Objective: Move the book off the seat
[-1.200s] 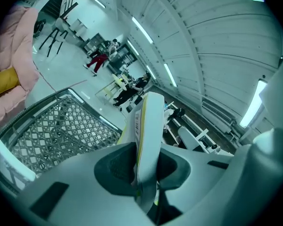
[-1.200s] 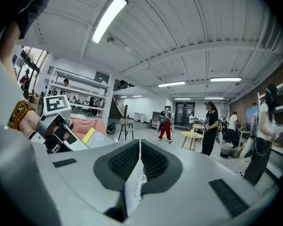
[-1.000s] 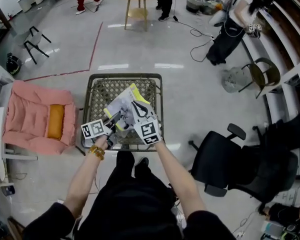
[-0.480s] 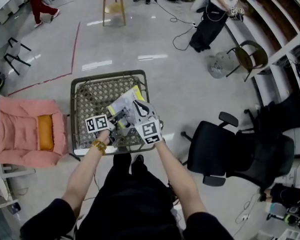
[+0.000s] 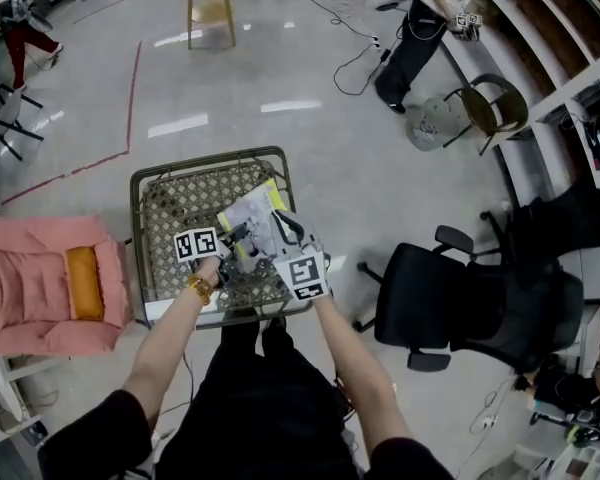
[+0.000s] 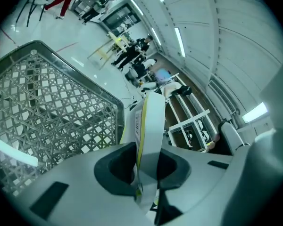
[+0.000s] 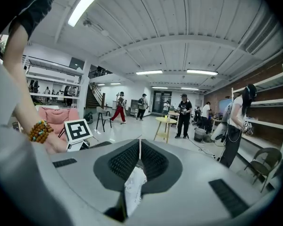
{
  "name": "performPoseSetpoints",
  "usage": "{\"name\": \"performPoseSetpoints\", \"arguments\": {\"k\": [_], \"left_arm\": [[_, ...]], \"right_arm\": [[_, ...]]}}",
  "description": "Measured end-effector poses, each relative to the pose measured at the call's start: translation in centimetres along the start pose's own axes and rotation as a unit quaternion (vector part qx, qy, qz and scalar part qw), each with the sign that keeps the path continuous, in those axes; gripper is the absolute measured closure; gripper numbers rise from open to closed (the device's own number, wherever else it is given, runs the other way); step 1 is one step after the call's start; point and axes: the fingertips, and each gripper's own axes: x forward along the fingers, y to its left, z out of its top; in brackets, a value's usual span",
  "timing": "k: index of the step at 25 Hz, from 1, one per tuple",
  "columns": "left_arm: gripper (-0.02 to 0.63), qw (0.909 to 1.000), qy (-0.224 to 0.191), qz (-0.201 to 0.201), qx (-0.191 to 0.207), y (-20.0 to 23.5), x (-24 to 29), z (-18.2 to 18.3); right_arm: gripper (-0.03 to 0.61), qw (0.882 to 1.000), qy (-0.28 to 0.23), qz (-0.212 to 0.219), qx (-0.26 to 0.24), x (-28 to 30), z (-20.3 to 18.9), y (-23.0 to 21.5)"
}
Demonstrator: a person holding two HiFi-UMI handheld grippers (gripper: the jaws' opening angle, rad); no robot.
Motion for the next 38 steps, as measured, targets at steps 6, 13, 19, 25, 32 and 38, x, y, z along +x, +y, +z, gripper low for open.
{"name": "performPoseSetpoints", "arguments": {"k": [6,13,19,25,32,38], "left_arm": [[0.54,0.9995,0.02,0.024,0.001,3.8,0.9,3.0],[0.54,0.9957,0.028,0.084,-0.027,10.2,0.3,4.8],[0.527,0.9826,0.043,0.181,-0.001,15.2,-0.9,5.4],[0.472,0.9596,0.071,0.269,0.038,18.6,-3.5,5.2],[0.49,0.9577,0.015,0.284,0.047,18.6,-7.0,6.4],[0.54,0.9561,-0.071,0.248,0.139,12.4,-8.5,8.6]], "right_arm": [[0.562,1.0,0.02,-0.008,0.003,2.5,-1.0,-0.3],[0.561,1.0,0.029,-0.001,0.004,5.6,-1.3,0.6],[0.561,0.999,0.038,0.01,0.001,7.2,-1.1,1.4],[0.561,0.999,0.035,0.017,-0.002,7.8,-0.7,1.8],[0.561,0.999,0.038,0.027,0.006,8.4,-1.1,2.5],[0.561,0.998,0.02,0.048,0.02,9.1,0.1,4.3]]}}
